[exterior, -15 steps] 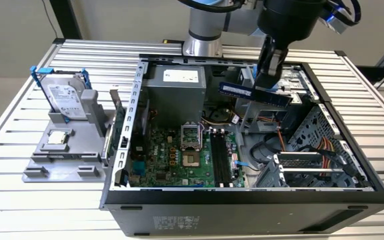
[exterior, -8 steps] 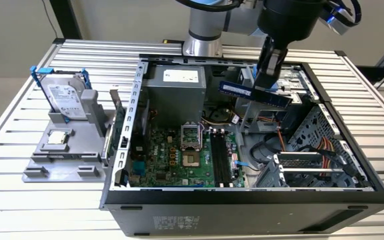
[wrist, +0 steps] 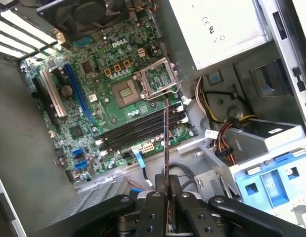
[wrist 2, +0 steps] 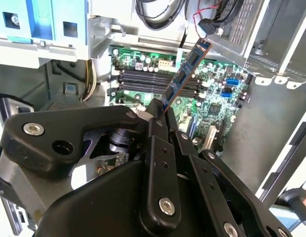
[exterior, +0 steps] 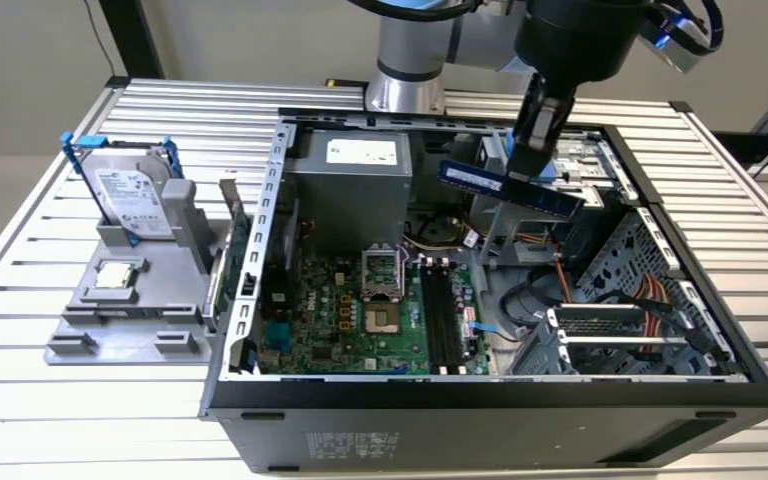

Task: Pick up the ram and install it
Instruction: 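Insert the ram into the slot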

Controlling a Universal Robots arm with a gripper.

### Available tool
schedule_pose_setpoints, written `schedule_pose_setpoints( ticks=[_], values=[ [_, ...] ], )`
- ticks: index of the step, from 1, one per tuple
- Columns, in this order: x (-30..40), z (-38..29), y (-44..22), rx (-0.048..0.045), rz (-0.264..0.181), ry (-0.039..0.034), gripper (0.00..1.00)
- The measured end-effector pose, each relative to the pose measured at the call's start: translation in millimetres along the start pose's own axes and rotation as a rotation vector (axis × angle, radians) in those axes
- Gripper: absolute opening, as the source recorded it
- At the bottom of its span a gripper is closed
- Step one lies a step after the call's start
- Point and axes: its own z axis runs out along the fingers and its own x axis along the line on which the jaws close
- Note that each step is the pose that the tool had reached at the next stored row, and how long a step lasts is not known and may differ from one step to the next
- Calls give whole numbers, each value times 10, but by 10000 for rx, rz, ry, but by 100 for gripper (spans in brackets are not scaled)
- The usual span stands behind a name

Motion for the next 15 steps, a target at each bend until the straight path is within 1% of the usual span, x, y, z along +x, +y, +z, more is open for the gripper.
schedule_pose_setpoints(
  ticks=[15],
  values=[
    [0,0,0,-36,1219,5,0]
  ],
)
